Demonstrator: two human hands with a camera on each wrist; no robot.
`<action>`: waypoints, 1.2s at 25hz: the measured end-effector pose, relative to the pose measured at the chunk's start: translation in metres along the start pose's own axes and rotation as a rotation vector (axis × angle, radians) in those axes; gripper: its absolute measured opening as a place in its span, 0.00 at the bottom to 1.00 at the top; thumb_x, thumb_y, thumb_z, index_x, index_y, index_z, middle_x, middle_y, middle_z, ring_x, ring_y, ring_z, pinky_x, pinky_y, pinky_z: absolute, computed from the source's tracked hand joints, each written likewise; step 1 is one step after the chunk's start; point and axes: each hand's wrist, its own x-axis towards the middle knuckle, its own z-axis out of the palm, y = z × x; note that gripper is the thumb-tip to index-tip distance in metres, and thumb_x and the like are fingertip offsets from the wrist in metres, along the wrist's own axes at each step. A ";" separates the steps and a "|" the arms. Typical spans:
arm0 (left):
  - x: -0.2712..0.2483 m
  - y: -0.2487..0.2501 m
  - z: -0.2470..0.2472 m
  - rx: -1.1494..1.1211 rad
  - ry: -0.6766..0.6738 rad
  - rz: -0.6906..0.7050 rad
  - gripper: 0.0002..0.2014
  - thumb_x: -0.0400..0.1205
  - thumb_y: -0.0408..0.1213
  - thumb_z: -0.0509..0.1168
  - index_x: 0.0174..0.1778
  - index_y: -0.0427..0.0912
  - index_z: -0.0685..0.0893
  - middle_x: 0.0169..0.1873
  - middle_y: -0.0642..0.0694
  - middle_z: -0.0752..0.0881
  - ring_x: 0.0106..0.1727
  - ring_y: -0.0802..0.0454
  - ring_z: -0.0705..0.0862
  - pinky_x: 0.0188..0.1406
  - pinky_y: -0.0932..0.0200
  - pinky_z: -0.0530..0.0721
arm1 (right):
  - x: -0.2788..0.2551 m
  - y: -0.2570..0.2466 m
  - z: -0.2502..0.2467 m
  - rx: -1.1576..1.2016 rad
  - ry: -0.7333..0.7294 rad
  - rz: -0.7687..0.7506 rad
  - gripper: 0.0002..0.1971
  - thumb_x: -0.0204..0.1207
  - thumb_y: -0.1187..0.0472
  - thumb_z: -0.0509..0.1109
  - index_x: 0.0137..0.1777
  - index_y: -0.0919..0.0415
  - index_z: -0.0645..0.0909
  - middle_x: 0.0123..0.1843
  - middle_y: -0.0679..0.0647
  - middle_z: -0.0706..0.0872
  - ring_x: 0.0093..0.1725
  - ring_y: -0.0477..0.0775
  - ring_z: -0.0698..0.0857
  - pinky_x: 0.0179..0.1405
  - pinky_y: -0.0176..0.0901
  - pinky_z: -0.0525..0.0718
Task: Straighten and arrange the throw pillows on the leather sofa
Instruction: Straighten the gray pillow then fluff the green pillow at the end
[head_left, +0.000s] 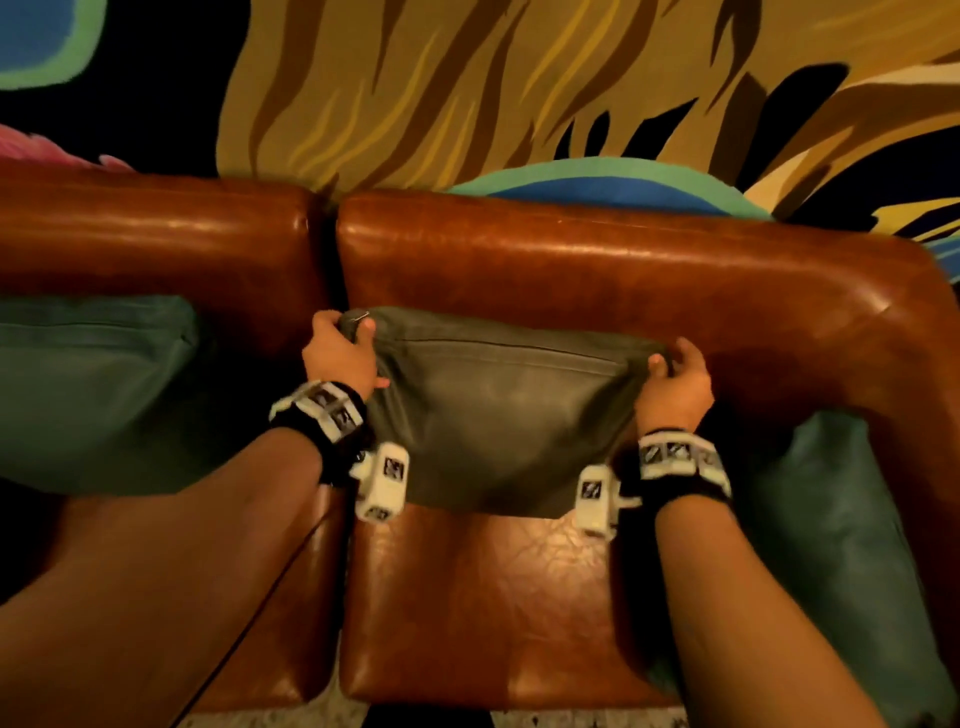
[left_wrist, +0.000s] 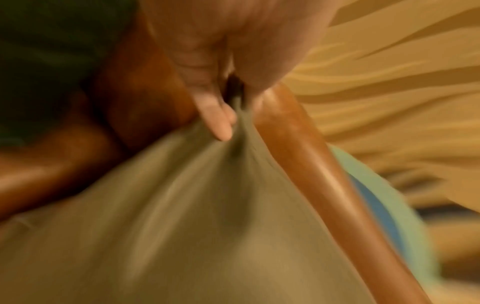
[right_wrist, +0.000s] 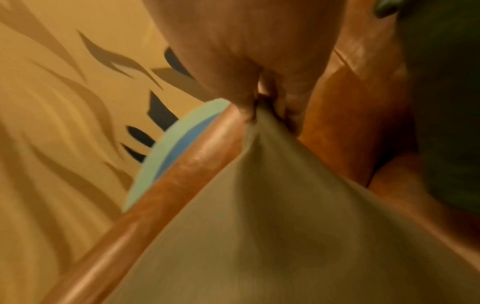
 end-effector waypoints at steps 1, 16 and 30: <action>-0.019 -0.001 0.011 0.198 0.073 0.130 0.29 0.83 0.53 0.62 0.78 0.44 0.67 0.72 0.32 0.75 0.56 0.35 0.87 0.55 0.41 0.85 | -0.025 0.001 0.006 0.013 0.046 -0.128 0.25 0.84 0.57 0.63 0.81 0.60 0.69 0.79 0.64 0.74 0.78 0.63 0.73 0.77 0.48 0.68; -0.008 -0.035 0.030 -0.017 0.007 -0.012 0.49 0.75 0.64 0.67 0.84 0.40 0.57 0.80 0.31 0.67 0.81 0.33 0.68 0.77 0.41 0.68 | -0.003 0.065 0.013 0.410 -0.096 0.278 0.27 0.78 0.46 0.72 0.70 0.64 0.78 0.60 0.64 0.86 0.52 0.46 0.89 0.63 0.61 0.84; -0.053 0.013 0.065 0.311 0.078 0.195 0.27 0.84 0.54 0.60 0.70 0.35 0.76 0.72 0.33 0.75 0.78 0.30 0.70 0.71 0.40 0.73 | 0.014 0.061 -0.025 -0.196 0.071 -0.199 0.32 0.86 0.49 0.56 0.85 0.64 0.55 0.86 0.64 0.58 0.85 0.68 0.57 0.83 0.60 0.55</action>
